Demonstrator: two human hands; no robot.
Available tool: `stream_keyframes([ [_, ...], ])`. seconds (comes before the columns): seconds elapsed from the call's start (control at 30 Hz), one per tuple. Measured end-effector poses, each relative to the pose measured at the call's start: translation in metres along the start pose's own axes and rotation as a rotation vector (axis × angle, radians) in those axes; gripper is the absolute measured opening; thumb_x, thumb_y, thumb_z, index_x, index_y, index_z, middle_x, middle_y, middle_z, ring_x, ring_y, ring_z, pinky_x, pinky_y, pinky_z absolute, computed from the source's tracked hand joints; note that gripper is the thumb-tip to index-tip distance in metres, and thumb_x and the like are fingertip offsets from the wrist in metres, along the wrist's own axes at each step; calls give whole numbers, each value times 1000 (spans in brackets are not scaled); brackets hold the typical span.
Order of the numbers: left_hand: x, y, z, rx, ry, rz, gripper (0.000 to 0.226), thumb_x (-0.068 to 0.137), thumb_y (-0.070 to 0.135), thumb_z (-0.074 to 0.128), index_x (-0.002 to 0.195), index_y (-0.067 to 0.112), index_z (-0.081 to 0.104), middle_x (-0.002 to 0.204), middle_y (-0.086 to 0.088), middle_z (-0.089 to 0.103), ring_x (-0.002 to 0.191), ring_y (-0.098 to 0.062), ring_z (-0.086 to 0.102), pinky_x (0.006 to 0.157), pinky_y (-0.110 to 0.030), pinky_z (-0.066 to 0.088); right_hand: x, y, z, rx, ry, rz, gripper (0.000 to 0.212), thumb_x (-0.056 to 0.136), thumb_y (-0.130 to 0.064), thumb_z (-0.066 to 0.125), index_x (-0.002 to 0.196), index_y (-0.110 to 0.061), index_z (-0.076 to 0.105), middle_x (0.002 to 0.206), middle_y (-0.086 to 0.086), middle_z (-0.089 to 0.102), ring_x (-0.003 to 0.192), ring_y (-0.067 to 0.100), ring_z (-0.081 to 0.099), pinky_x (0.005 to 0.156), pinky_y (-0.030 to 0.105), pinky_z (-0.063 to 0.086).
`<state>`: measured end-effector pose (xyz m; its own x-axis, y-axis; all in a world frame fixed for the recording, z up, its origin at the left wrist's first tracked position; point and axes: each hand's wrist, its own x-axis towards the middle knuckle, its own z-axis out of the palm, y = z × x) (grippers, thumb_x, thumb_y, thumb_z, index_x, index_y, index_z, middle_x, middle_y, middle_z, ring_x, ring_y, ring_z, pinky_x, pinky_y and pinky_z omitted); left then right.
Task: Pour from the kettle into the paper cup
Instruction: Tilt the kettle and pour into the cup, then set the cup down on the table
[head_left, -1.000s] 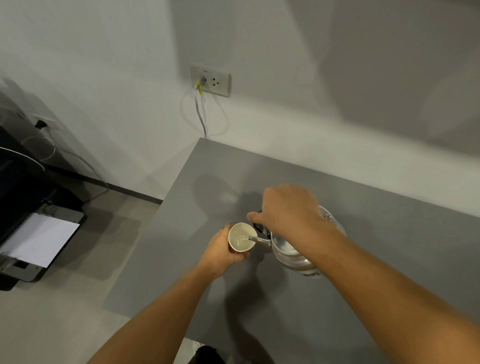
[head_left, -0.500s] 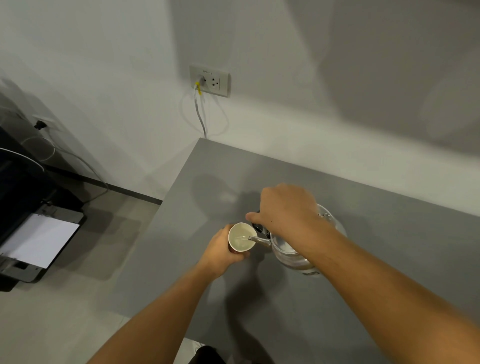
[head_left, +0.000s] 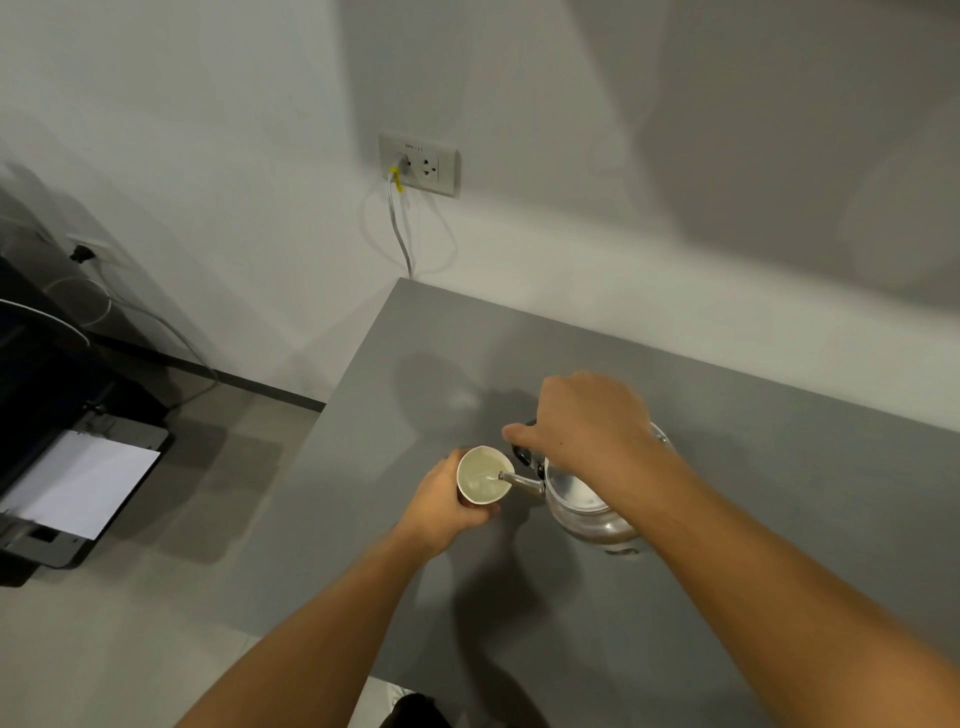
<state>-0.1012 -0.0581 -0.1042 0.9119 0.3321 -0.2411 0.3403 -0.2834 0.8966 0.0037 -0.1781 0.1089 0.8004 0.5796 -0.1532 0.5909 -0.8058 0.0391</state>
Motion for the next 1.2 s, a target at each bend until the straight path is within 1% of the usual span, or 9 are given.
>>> stream_keyframes([
  [0.13, -2, 2, -1, 20, 4, 0, 67, 68, 23, 90, 126, 31, 58, 116, 9, 68, 104, 0, 63, 77, -6, 44, -8, 20, 3, 86, -23, 90, 54, 76, -63, 67, 51, -18, 50, 52, -1, 52, 48, 15, 46, 43, 26, 26],
  [0.3, -4, 1, -4, 27, -13, -9, 66, 69, 24, 91, 124, 35, 57, 115, 10, 67, 103, 2, 62, 74, -6, 44, -17, 50, 20, 292, -116, 158, 63, 76, -72, 64, 55, -13, 59, 53, 0, 67, 55, 21, 62, 51, 32, 45],
  [0.43, -4, 3, -4, 9, -12, 8, 67, 68, 26, 93, 122, 38, 56, 117, 9, 69, 108, -5, 64, 85, -18, 45, -25, 71, 32, 426, -131, 176, 66, 77, -73, 65, 48, -16, 47, 27, -7, 43, 37, 12, 41, 44, 30, 27],
  [0.53, -6, 5, -6, -6, -4, 18, 67, 66, 31, 94, 116, 47, 54, 116, 11, 69, 108, -4, 64, 86, -21, 46, -31, 81, 39, 481, -114, 181, 68, 77, -76, 61, 48, -16, 46, 28, -7, 40, 30, 7, 33, 43, 28, 27],
  [0.67, -11, 11, -9, -47, 0, 62, 71, 61, 44, 96, 120, 45, 56, 115, 20, 69, 108, -1, 66, 89, -20, 51, -39, 90, 42, 527, -89, 194, 70, 77, -78, 60, 50, -14, 52, 30, -7, 41, 32, 8, 35, 44, 29, 29],
  [0.8, -13, 23, -14, -57, 43, 38, 65, 74, 64, 79, 128, 36, 57, 117, 14, 70, 107, -5, 68, 92, -26, 54, -46, 99, 40, 564, -65, 203, 70, 78, -76, 61, 48, -13, 52, 33, -4, 40, 33, 8, 36, 44, 30, 31],
  [0.9, -6, 34, -20, -38, 112, 17, 44, 94, 52, 63, 130, 28, 62, 118, 9, 71, 109, 0, 66, 100, -32, 51, -48, 109, 38, 590, -45, 210, 69, 80, -74, 60, 49, -14, 50, 35, -4, 39, 35, 8, 37, 46, 31, 30],
  [1.0, 8, 49, -26, 35, 161, -1, 35, 101, 50, 53, 123, 26, 67, 110, 10, 73, 102, -5, 67, 93, -30, 50, -45, 122, 37, 632, 0, 225, 71, 82, -72, 61, 42, -17, 41, 32, -6, 35, 32, 8, 37, 46, 31, 26],
  [1.2, 56, 70, -32, 199, 180, -11, 36, 102, 51, 49, 112, 23, 70, 92, 5, 70, 90, -18, 64, 80, -29, 43, -20, 152, 34, 652, 90, 281, 73, 84, -78, 51, 52, -12, 56, 42, -4, 48, 40, 10, 45, 48, 30, 34],
])
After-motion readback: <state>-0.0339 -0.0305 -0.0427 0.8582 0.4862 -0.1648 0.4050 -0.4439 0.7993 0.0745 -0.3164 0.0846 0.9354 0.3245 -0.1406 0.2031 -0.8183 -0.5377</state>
